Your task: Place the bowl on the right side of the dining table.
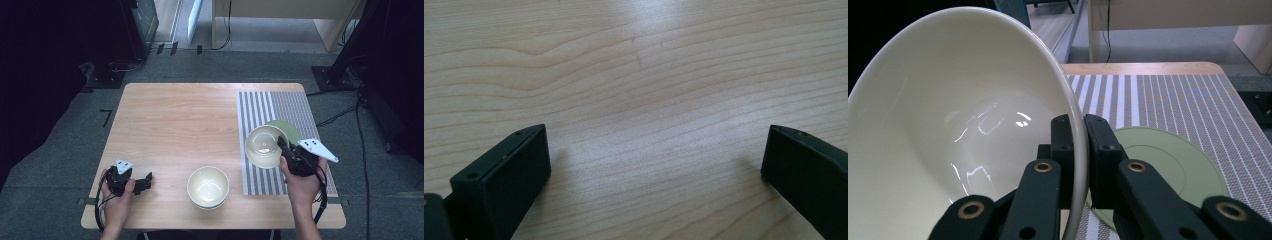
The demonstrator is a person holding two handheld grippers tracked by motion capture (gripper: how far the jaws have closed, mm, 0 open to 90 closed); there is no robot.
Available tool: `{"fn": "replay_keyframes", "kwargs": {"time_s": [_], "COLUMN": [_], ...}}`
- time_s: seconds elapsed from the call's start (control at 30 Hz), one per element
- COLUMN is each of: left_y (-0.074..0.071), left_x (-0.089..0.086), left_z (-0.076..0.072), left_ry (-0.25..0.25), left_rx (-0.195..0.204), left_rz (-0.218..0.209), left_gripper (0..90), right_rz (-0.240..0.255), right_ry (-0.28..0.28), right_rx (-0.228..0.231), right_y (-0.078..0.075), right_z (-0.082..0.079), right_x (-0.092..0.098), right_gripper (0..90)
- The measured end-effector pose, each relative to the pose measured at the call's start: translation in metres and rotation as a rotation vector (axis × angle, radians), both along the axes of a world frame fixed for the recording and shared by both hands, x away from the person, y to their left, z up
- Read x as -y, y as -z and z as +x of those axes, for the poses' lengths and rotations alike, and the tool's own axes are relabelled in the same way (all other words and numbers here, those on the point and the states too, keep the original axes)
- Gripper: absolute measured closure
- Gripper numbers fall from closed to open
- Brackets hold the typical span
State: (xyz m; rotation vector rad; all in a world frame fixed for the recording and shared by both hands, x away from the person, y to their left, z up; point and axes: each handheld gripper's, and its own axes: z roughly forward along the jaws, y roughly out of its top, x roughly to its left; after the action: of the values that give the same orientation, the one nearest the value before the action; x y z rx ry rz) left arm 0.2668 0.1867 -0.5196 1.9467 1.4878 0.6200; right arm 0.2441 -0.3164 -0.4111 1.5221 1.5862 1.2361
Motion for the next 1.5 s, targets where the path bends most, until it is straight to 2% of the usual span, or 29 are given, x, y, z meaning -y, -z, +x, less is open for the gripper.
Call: {"fn": "replay_keyframes", "kwargs": {"time_s": [0.13,0.57,1.5], "left_y": [0.0,0.0,0.0], "left_x": [0.0,0.0,0.0], "left_z": [0.0,0.0,0.0], "left_ry": [0.0,-0.001,-0.002], "left_rx": [0.0,0.0,0.001], "left_rz": [0.0,0.0,-0.001], "left_gripper": [0.0,0.0,0.0], "right_rz": [-0.011,0.005,0.032], "right_ry": [0.014,0.063,0.154], "right_rx": [-0.008,-0.033,-0.13], "right_y": [0.0,0.003,0.029], "right_z": [0.006,0.021,0.052], "right_x": [0.006,0.022,0.052], "right_gripper": [84.3,84.3,84.3]}}
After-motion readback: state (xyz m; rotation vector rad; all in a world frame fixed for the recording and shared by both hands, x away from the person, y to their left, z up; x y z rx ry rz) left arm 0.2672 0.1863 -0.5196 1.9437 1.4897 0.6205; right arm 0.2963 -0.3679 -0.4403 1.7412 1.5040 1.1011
